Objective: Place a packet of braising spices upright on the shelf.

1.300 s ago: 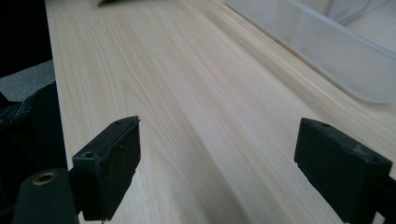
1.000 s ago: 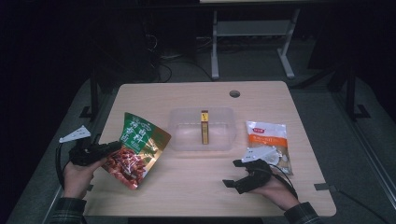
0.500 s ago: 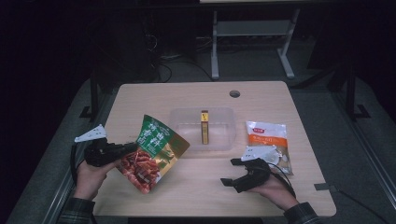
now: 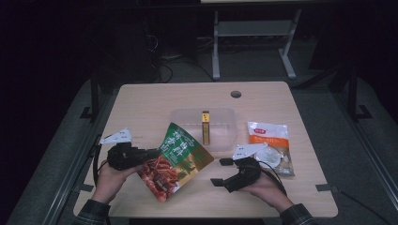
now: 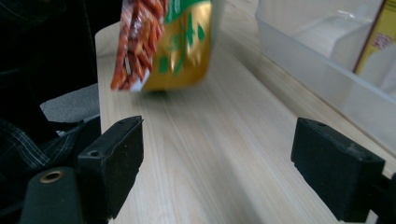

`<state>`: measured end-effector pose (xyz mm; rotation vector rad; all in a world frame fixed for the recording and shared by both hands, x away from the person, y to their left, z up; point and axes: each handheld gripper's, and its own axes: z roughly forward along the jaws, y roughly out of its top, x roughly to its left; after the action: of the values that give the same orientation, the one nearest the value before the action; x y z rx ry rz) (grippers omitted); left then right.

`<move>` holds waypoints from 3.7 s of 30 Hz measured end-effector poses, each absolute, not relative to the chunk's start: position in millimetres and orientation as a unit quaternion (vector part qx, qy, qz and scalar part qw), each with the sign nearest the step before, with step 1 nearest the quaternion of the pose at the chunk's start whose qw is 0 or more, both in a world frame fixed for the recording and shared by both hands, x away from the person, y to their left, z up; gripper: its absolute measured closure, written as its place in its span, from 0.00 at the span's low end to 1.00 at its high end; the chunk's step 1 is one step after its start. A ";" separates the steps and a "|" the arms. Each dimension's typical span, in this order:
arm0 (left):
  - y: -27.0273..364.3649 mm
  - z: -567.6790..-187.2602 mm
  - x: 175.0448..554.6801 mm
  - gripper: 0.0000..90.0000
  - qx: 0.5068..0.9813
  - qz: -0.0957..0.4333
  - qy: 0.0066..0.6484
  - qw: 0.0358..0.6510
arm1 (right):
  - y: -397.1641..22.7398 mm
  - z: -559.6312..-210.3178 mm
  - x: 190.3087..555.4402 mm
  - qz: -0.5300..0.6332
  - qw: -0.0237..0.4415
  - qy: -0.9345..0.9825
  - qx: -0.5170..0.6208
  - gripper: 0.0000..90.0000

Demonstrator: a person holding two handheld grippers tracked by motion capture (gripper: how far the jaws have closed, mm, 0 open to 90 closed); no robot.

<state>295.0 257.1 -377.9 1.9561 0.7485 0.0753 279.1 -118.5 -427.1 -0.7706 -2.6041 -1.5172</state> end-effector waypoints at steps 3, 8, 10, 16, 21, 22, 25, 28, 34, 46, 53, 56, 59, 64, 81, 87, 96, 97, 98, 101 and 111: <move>249.1 -379.6 295.9 1.00 0.813 0.026 0.302 0.497 | -114.9 -425.3 280.5 -0.495 0.017 -0.834 -0.245 0.18; 239.9 -381.8 297.4 1.00 0.816 0.021 0.293 0.498 | -115.5 -423.8 282.1 -0.502 0.013 -0.830 -0.244 0.20; 236.8 -382.8 298.0 1.00 0.815 0.019 0.291 0.501 | -115.6 -423.6 282.5 -0.506 0.014 -0.827 -0.245 0.21; 228.7 -383.0 297.8 1.00 0.811 0.018 0.285 0.510 | -109.4 -426.1 282.9 -0.507 0.013 -0.828 -0.238 0.24; 225.1 -382.7 296.1 1.00 0.808 0.015 0.281 0.518 | -105.0 -424.7 284.9 -0.518 0.020 -0.824 -0.231 0.34; 224.7 -382.8 295.8 1.00 0.806 0.016 0.281 0.520 | -103.7 -424.0 285.4 -0.520 0.024 -0.822 -0.232 0.36; 223.9 -382.5 295.2 1.00 0.802 0.016 0.281 0.527 | -100.3 -424.0 287.1 -0.526 0.029 -0.819 -0.229 0.41; 223.6 -382.8 294.9 1.00 0.798 0.014 0.282 0.532 | -97.8 -424.8 288.1 -0.530 0.035 -0.816 -0.229 0.46; 225.4 -383.7 294.0 1.00 0.795 0.015 0.285 0.536 | -96.7 -425.3 292.2 -0.543 0.048 -0.806 -0.233 0.66; 226.1 -389.1 293.3 0.99 0.786 0.007 0.287 0.547 | -102.4 -420.6 296.1 -0.551 0.057 -0.797 -0.240 0.95; 221.6 -393.1 290.9 0.99 0.796 0.005 0.283 0.535 | -110.5 -417.4 300.0 -0.554 0.054 -0.794 -0.244 0.99; 221.0 -396.6 290.4 0.99 0.798 0.001 0.283 0.532 | -112.7 -414.6 301.5 -0.555 0.053 -0.794 -0.242 0.99; 220.8 -399.6 290.0 0.99 0.802 -0.001 0.285 0.526 | -114.2 -410.1 304.1 -0.556 0.051 -0.795 -0.239 1.00; 220.6 -401.3 289.8 0.98 0.808 0.009 0.284 0.516 | -113.7 -402.9 307.6 -0.554 0.046 -0.799 -0.229 1.00; 262.3 -405.7 283.9 0.50 0.807 0.057 0.317 0.495 | -114.1 -389.6 307.4 -0.551 0.041 -0.811 -0.191 1.00; 270.1 -416.6 275.7 0.38 0.826 0.061 0.311 0.466 | -114.2 -381.7 309.4 -0.553 0.043 -0.809 -0.193 1.00; 275.4 -430.6 275.4 0.29 0.829 0.067 0.325 0.450 | -117.1 -368.4 311.5 -0.563 0.030 -0.802 -0.195 1.00; 274.7 -431.7 275.6 0.28 0.828 0.066 0.329 0.449 | -116.7 -367.3 312.0 -0.563 0.027 -0.803 -0.195 1.00; 274.6 -432.7 276.5 0.27 0.830 0.068 0.327 0.446 | -116.2 -365.7 311.9 -0.564 0.027 -0.802 -0.196 1.00; 274.3 -436.4 278.8 0.23 0.833 0.076 0.327 0.441 | -114.8 -361.1 312.3 -0.561 0.019 -0.805 -0.194 1.00; 276.7 -443.0 282.5 0.20 0.829 0.077 0.340 0.437 | -113.3 -347.3 320.1 -0.565 -0.001 -0.798 -0.210 1.00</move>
<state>282.5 276.7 -443.0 2.0620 0.8466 0.1911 320.1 -113.3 -347.3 -0.6614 -2.5088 -1.7752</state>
